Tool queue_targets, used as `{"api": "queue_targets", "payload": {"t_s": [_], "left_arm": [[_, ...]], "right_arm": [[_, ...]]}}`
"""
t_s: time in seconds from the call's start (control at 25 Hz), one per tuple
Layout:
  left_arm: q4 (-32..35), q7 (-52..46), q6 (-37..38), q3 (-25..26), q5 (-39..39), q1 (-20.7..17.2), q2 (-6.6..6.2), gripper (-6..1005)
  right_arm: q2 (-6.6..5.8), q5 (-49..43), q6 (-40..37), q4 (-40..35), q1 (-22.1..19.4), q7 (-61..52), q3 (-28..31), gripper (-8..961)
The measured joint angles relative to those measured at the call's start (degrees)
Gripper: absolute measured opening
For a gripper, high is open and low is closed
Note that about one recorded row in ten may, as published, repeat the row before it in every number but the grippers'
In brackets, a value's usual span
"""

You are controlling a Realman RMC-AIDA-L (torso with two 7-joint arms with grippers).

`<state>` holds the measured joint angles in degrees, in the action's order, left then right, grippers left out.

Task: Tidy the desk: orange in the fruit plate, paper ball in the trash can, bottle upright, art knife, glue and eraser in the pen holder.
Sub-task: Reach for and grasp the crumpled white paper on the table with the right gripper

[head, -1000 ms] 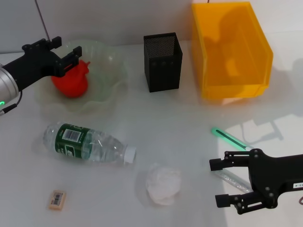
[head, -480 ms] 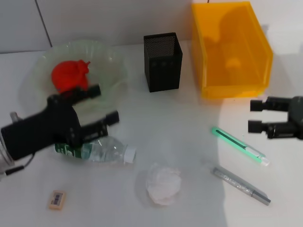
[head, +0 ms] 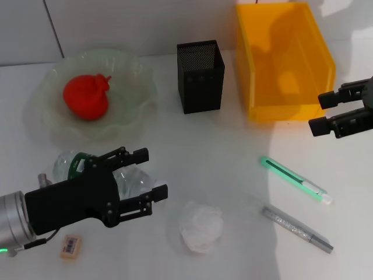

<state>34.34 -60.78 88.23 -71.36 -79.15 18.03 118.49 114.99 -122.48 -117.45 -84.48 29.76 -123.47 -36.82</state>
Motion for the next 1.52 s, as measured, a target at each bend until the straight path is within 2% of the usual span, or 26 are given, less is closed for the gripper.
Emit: {"api": "queue_targets", "payload": {"t_s": [0.24,0.32,0.36,0.4,0.56,0.88,1.08,1.28,1.52], "left_arm": [[0.38,0.00,0.68,0.14,-0.73,-1.41,-0.50,799],[0.38,0.00,0.68,0.14,-0.73,-1.41,-0.50,799],[0.67,-0.18,1.51,0.33,-2.08,-2.08,-0.89,799],[0.55,-0.67,4.53,0.84,-3.26,-3.17,-1.94,799],[0.49,-0.69,5.47,1.02,-3.27,-3.64,-2.06,799],[0.12,-0.77,5.98,1.21,-4.00,-4.35,-2.03,798],[0.14,-0.79,5.99,1.10,-4.00,-4.05,-1.96,798],[0.06,-0.81,5.72,0.98,-4.00,-3.72,-1.82,798],[0.13,-0.83,5.53,0.82,-4.00,-3.48,-1.80,798]], "right_arm": [[-0.10,-3.30,-2.29,-1.24,1.41,-2.20,-5.91,817],[0.66,-5.66,-1.84,-1.33,1.63,-2.20,-8.64,817],[1.24,-6.86,-1.24,-1.45,1.75,-2.20,-9.62,817],[1.95,-7.88,-0.57,-1.43,1.99,-2.19,-10.27,817],[4.14,-9.79,2.69,0.71,3.30,-2.99,-13.64,817],[4.35,-9.31,18.91,10.71,3.26,-7.07,-33.88,816],[4.43,-8.69,26.77,13.70,3.94,-9.03,-43.84,816],[4.52,-8.35,31.17,14.58,4.93,-11.01,-50.04,816],[4.54,-6.62,33.64,18.69,7.41,-11.37,-52.98,816]]}}
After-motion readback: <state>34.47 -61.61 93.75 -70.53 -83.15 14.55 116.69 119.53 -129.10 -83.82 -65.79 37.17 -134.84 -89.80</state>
